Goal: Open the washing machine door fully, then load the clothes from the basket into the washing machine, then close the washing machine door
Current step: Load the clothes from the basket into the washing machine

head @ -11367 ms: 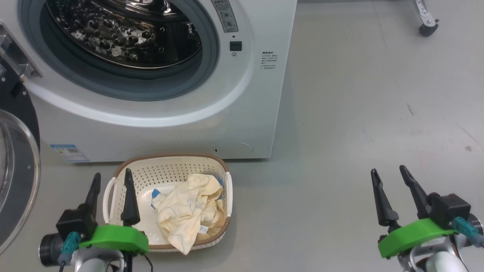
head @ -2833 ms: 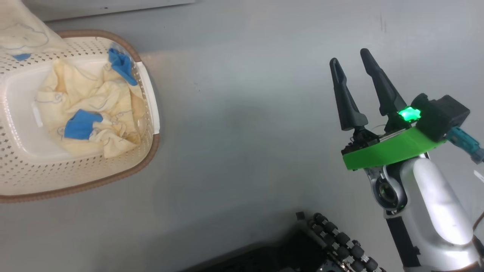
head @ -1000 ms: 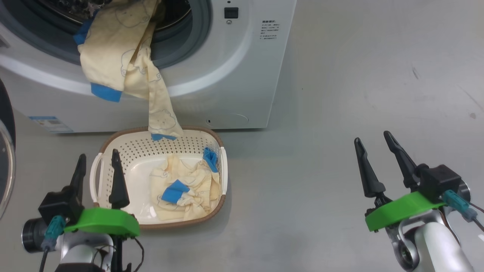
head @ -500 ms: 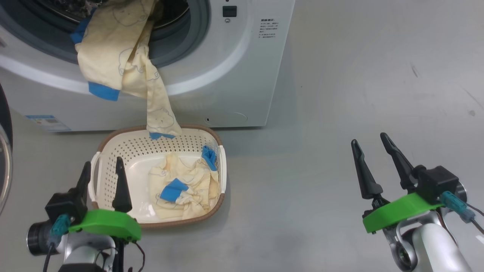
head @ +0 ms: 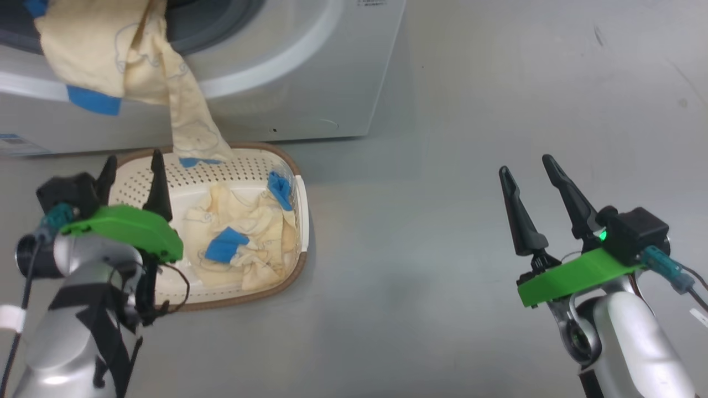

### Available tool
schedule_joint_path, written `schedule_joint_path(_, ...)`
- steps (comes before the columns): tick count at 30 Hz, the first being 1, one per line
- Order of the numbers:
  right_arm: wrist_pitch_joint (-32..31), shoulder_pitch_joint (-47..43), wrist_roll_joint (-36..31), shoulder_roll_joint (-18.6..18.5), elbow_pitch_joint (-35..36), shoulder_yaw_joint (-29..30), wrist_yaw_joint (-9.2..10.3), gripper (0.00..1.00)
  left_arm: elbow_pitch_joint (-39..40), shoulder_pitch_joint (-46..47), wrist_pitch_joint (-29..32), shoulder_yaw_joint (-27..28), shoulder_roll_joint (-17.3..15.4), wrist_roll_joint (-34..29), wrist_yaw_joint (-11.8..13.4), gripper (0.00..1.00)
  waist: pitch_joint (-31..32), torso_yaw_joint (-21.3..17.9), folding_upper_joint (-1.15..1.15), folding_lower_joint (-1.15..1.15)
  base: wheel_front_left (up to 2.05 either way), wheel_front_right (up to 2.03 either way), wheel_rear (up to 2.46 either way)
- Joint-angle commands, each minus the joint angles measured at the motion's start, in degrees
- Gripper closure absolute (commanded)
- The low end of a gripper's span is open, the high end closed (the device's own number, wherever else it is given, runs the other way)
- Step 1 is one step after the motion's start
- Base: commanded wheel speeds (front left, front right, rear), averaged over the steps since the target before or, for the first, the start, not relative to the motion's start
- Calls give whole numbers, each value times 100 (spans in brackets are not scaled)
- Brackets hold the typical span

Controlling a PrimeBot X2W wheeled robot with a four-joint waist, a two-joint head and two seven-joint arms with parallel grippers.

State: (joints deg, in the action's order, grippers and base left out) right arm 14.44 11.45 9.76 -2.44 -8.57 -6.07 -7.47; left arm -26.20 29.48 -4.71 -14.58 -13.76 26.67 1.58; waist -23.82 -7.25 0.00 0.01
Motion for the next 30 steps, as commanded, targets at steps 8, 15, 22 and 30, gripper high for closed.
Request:
schedule_joint_path(8,54,447,270,-43,283,-214,-2,0,-864,1333,348,294,-407,218,-373,0,-896,-538,0,-1,0,0,0)
schedule_joint_path(15,55,618,468,-43,341,-353,-2,0,-1666,2173,587,292,-540,313,-563,0,-1283,-789,0,-1,0,0,0)
schedule_joint_path(22,55,716,638,-43,358,-440,-2,0,-2314,2823,630,311,-610,373,-615,0,-1483,-937,0,-1,0,0,0)
schedule_joint_path(30,55,766,731,-43,355,-459,-2,0,-2918,3246,587,299,-615,382,-555,100,-1537,-986,0,-1,0,0,0)
